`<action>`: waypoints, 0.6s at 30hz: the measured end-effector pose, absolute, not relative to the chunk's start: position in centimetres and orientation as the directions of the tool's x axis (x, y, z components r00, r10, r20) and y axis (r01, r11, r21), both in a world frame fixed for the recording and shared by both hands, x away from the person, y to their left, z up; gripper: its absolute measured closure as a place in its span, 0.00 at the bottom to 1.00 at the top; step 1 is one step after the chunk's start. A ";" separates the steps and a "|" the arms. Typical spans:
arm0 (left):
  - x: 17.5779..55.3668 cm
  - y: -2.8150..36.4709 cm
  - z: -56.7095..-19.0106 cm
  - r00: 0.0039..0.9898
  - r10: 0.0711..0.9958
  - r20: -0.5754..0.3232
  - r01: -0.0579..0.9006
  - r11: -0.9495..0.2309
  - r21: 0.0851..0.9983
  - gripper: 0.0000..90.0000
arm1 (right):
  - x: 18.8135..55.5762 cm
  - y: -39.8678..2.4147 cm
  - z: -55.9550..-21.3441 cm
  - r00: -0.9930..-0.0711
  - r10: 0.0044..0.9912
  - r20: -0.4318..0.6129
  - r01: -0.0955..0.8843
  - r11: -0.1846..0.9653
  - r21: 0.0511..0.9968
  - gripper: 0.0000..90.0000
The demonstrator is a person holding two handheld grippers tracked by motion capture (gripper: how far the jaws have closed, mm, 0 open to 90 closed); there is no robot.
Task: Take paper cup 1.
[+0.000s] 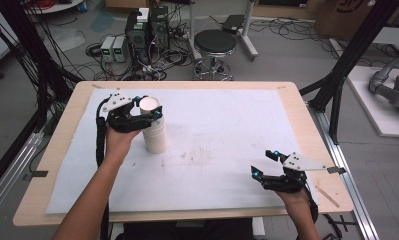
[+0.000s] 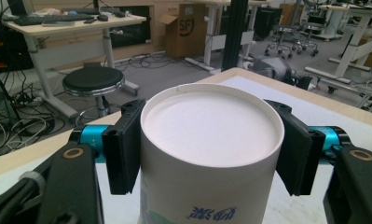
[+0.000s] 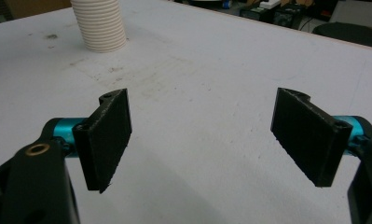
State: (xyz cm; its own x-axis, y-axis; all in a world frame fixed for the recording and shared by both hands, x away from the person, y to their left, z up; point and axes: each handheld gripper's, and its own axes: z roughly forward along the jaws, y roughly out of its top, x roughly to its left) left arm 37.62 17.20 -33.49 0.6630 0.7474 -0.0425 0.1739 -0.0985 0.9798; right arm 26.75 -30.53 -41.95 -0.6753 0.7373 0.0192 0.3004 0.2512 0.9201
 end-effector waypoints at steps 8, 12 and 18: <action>37.2 17.9 -31.1 0.644 0.763 -0.043 0.142 -0.064 0.988 0.38 | 26.7 -30.5 -41.9 -0.679 0.734 0.020 0.301 0.254 0.919 0.23; 36.9 18.1 -29.9 0.644 0.764 -0.044 0.121 -0.046 0.992 0.38 | 26.7 -30.5 -41.9 -0.680 0.733 0.016 0.295 0.253 0.921 0.23; 36.0 19.0 -28.1 0.645 0.761 -0.070 0.082 0.022 0.996 0.39 | 26.7 -30.5 -41.9 -0.680 0.733 0.020 0.299 0.251 0.921 0.23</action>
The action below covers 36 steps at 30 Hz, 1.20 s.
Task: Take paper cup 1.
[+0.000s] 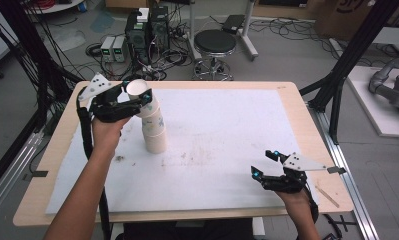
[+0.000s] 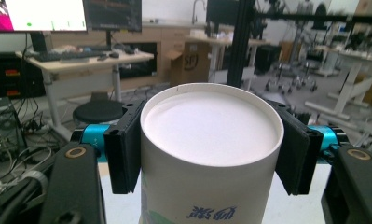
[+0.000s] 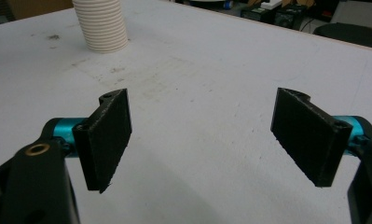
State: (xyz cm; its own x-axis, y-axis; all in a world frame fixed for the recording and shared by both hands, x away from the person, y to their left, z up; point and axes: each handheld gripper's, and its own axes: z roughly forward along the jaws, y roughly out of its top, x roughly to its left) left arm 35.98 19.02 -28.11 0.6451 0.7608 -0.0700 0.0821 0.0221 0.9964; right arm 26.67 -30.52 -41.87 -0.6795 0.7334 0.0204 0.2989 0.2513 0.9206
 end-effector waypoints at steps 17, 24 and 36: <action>33.1 23.0 -26.5 0.629 0.774 -0.070 0.044 0.054 0.998 0.39 | 26.6 -30.5 -41.9 -0.674 0.738 0.024 0.306 0.250 0.918 0.23; 32.0 23.8 -28.1 0.635 0.771 -0.053 0.047 0.029 0.998 0.39 | 26.6 -30.5 -41.6 -0.667 0.745 0.019 0.301 0.246 0.921 0.23; 31.3 24.6 -30.1 0.627 0.776 -0.066 0.067 0.031 0.997 0.39 | 26.7 -30.4 -41.6 -0.666 0.746 0.018 0.304 0.249 0.920 0.23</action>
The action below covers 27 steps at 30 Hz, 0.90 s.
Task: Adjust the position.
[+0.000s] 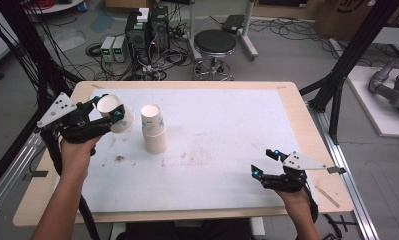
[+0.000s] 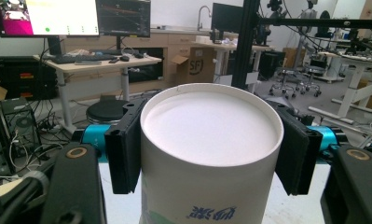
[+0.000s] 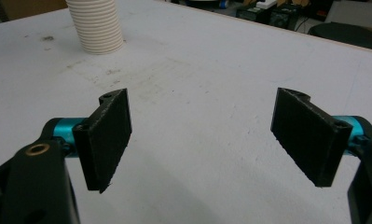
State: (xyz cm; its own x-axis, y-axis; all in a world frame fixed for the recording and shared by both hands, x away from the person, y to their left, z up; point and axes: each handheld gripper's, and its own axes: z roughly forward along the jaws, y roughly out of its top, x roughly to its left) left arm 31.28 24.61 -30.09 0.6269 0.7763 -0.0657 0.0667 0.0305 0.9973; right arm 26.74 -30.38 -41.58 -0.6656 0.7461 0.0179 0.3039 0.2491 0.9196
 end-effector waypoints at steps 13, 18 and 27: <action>29.3 24.0 -31.6 0.629 0.774 -0.066 0.118 -0.011 0.993 0.39 | 26.8 -29.7 -41.4 -0.696 0.718 0.023 0.291 0.252 0.923 0.23; 28.1 23.0 -32.8 0.655 0.753 -0.062 0.139 -0.039 0.990 0.39 | 26.8 -29.2 -41.3 -0.716 0.697 0.037 0.293 0.252 0.922 0.23; 26.5 21.2 -33.9 0.708 0.703 -0.066 0.157 -0.066 0.985 0.39 | 27.0 -28.1 -41.3 -0.771 0.635 0.053 0.286 0.271 0.919 0.23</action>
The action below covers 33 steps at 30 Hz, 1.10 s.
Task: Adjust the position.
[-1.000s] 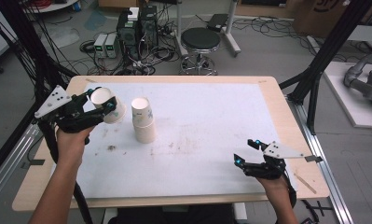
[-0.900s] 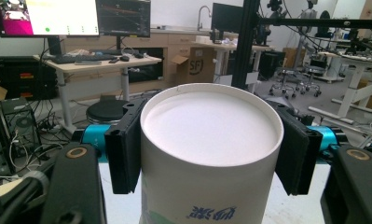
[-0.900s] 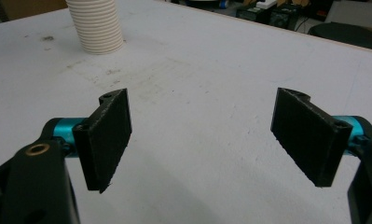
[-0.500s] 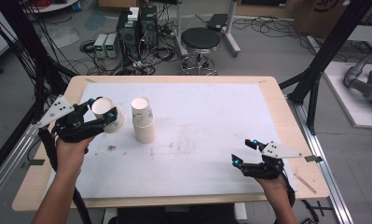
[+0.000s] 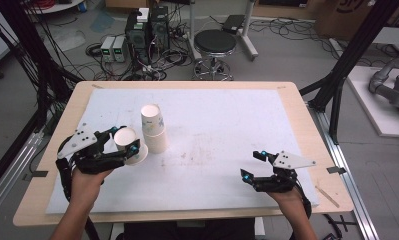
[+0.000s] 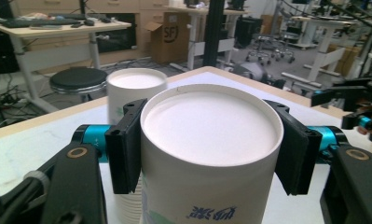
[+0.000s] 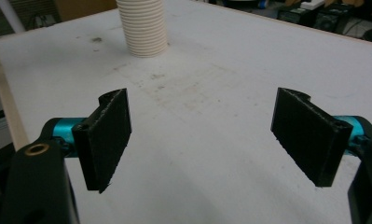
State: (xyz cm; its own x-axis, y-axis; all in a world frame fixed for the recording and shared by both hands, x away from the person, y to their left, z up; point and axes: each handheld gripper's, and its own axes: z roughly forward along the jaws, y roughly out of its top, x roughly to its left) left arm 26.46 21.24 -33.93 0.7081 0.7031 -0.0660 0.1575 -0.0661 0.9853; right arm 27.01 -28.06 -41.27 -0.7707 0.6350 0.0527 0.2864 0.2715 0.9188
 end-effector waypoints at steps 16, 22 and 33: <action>26.9 16.2 -35.7 0.863 0.500 -0.077 0.142 -0.093 0.985 0.39 | 27.1 -24.7 -39.9 -0.856 0.513 0.063 0.241 0.288 0.927 0.21; 27.3 14.8 -35.9 0.892 0.446 -0.078 0.141 -0.110 0.984 0.39 | 27.2 -23.6 -39.6 -0.877 0.477 0.061 0.223 0.291 0.930 0.21; 27.6 12.9 -36.2 0.918 0.389 -0.076 0.137 -0.130 0.982 0.39 | 27.4 -22.1 -39.4 -0.904 0.422 0.059 0.199 0.297 0.934 0.22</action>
State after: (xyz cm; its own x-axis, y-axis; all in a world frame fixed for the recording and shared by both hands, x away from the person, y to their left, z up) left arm 27.56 12.93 -36.23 0.9180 0.3891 -0.0764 0.1367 -0.1297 0.9821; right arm 27.37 -22.14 -39.42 -0.9045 0.4225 0.0586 0.1993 0.2973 0.9337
